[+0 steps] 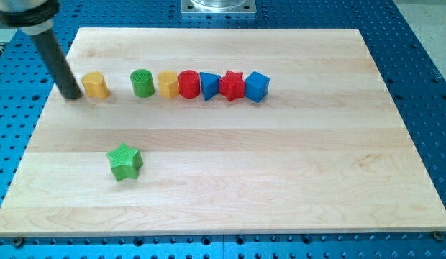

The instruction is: Place the green star into the heart

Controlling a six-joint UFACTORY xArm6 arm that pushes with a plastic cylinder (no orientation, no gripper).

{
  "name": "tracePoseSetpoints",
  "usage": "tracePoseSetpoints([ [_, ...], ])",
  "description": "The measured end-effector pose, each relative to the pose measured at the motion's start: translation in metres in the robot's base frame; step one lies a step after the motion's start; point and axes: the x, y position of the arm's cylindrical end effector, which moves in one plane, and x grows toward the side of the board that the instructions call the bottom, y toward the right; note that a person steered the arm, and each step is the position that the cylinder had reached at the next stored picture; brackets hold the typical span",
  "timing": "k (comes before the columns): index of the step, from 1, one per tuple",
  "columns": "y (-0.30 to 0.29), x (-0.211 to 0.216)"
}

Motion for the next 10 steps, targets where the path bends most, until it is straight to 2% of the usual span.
tracePoseSetpoints([
  [1,0.032,0.000],
  [2,0.023,0.034],
  [3,0.059,0.093],
  [4,0.172,0.101],
  [5,0.154,0.163],
  [7,0.026,0.142],
  [8,0.020,0.195],
  [9,-0.033,0.188],
  [10,-0.018,0.135],
])
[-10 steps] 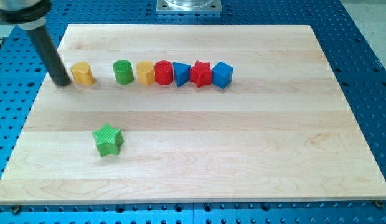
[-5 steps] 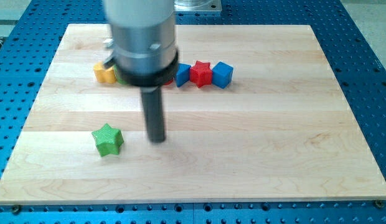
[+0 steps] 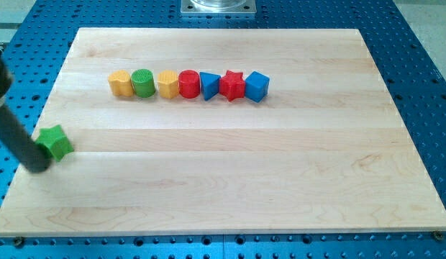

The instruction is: Place the green star into the heart

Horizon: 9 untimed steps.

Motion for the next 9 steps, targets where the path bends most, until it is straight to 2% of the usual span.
tracePoseSetpoints([
  [1,0.014,-0.030],
  [2,0.019,0.014],
  [3,0.041,-0.024],
  [4,0.057,-0.043],
  [5,0.030,-0.073],
  [6,0.004,-0.024],
  [7,-0.018,-0.039],
  [8,0.020,-0.076],
  [9,0.030,-0.099],
])
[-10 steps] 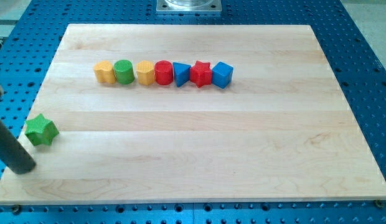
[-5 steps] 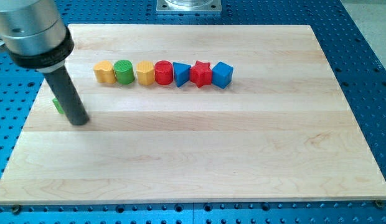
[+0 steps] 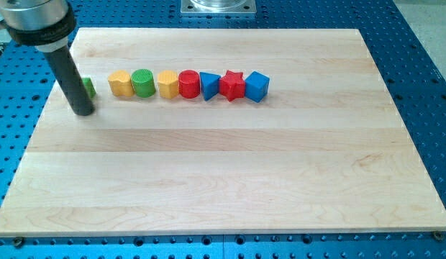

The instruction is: Place the green star into the heart

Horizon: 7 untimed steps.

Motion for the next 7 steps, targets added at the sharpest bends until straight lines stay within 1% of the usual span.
tracePoseSetpoints([
  [1,-0.034,0.036],
  [2,-0.040,0.000],
  [3,-0.037,-0.018],
  [4,-0.035,-0.023],
  [5,-0.034,-0.040],
  [7,-0.016,-0.050],
])
